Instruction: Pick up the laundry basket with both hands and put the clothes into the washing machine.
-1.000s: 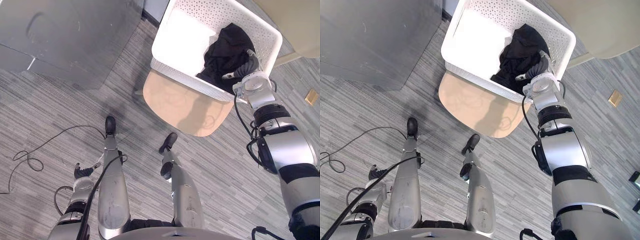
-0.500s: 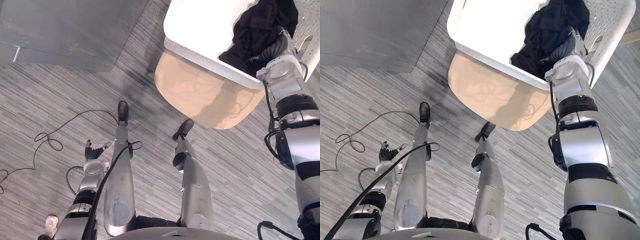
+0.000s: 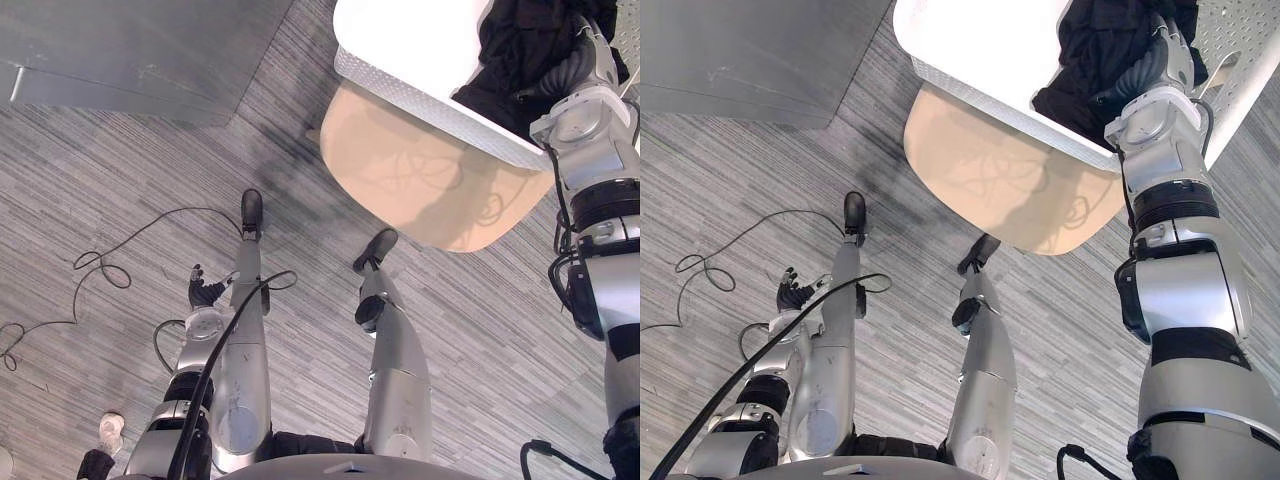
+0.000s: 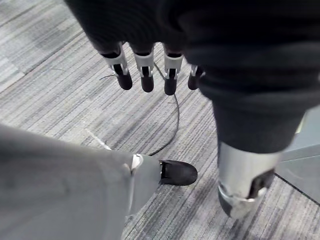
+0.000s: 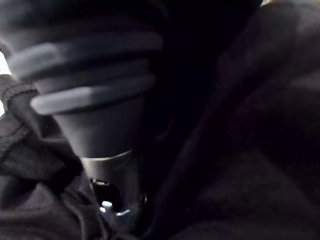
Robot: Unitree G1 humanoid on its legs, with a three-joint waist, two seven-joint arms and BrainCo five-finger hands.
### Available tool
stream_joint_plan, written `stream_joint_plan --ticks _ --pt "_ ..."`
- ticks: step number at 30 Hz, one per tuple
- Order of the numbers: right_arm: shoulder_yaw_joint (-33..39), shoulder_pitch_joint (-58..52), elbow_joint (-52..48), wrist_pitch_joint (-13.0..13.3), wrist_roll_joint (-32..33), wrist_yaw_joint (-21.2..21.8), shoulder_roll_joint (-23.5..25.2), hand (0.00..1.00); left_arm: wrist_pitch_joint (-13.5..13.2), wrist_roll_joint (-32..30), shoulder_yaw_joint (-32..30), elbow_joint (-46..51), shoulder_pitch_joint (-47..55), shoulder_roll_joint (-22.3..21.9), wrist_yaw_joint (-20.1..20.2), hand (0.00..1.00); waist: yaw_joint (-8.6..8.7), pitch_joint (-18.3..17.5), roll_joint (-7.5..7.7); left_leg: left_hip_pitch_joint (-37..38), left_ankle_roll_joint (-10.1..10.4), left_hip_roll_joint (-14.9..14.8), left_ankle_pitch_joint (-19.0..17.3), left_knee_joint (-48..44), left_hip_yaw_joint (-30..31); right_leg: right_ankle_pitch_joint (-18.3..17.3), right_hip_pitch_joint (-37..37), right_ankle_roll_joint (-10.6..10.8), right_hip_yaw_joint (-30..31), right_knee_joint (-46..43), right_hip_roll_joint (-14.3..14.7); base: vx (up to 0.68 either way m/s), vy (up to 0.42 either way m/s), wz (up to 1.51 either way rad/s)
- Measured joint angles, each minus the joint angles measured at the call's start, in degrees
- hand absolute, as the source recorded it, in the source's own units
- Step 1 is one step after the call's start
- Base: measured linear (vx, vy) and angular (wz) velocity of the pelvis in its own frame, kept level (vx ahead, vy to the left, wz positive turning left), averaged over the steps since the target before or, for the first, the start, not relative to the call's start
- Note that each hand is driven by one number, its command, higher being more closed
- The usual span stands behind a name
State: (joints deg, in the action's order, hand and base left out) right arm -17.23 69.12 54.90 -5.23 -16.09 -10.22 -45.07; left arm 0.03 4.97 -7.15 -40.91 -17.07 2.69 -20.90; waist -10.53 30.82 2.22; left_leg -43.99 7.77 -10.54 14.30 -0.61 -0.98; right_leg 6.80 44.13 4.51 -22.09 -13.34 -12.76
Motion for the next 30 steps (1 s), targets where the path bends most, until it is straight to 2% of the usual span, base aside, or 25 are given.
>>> stream_joint_plan --ticks 7,12,17,19,25,30 --pt "0.48 -1.15 -1.69 0.5 -0.02 0.04 0.68 1.0 0.0 0.02 0.02 -0.26 -0.01 0.15 0.06 0.0 0.0 -0.37 -0.12 0.13 0.06 -0.02 0.55 0.16 0.05 0.01 0.02 -0.02 0.0 -0.4 -0.02 0.0 -0.005 0.0" --pt "0.48 -3.91 -1.51 0.48 0.06 0.03 2.55 1.0 0.1 0.02 0.64 -2.19 0.05 -0.64 0.06 0.0 -0.21 -4.44 -1.26 0.08 0.07 0.01 1.69 2.05 0.45 -0.01 0.58 -0.01 -0.42 -0.39 -0.02 0.01 -0.038 0.02" --pt "1.08 -5.78 -0.86 0.57 1.25 0.04 4.4 1.0 0.1 0.02 0.68 -2.53 0.05 -0.6 0.02 0.0 -0.26 -6.2 -1.63 0.26 0.12 -0.01 1.95 2.08 0.77 -0.28 0.59 -0.14 -0.48 -1.05 -0.09 -0.01 -0.054 0.02" --pt "3.2 -6.18 -0.3 0.95 5.45 0.04 5.19 1.0 0.13 0.02 0.65 -2.54 0.06 -0.54 0.02 0.0 -0.27 -6.2 -1.63 0.7 0.14 0.01 2.1 2.43 0.77 -0.69 0.59 -0.14 -0.47 -1.88 -0.31 -0.01 -0.06 0.06" --pt "14.45 -8.69 -1.67 3.43 27.97 -0.46 6.63 1.0 1.27 1.1 -0.99 -2.17 0.81 -0.67 0.02 0.0 -0.14 -6.61 -1.59 1.16 0.44 0.13 2.73 3.9 0.13 -1.8 1.7 -0.17 -0.32 -4.0 -1.1 -0.01 -0.069 0.04" --pt "20.18 -9.38 -2.55 5.12 38.69 -1.23 8.93 1.0 1.83 2.84 -2.85 -0.97 1.7 -1.18 -0.01 0.0 0.67 -6.61 -1.58 1.16 0.11 0.08 3.17 3.88 -0.3 -1.79 1.9 -0.18 -0.19 -4.32 -1.18 0.0 -0.074 -0.02"
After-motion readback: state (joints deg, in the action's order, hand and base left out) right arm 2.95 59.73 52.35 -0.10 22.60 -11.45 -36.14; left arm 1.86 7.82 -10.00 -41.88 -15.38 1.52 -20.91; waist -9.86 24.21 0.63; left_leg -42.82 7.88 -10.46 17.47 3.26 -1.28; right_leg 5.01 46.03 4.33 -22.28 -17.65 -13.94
